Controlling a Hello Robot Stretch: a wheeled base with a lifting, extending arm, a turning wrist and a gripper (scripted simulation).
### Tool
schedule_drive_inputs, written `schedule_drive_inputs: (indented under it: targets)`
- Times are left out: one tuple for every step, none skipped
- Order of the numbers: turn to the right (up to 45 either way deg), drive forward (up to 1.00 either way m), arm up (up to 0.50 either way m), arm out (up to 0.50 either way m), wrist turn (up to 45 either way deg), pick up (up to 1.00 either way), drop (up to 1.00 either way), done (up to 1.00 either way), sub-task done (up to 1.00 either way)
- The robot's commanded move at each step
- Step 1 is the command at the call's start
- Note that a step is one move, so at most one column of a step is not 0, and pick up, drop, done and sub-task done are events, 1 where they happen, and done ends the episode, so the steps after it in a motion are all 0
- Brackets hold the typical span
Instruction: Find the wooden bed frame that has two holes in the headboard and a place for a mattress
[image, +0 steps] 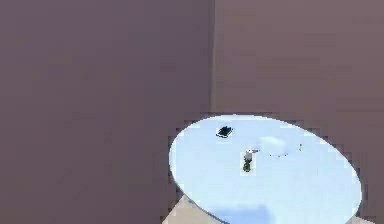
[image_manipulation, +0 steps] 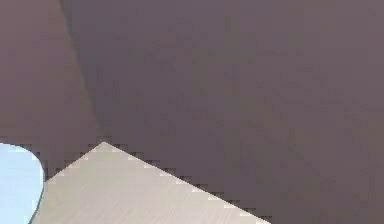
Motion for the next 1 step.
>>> schedule_drive_inputs:
  targets:
    - [45.0,0.0,0.0,0.0,0.0,0.0,0.0,0.0,0.0]
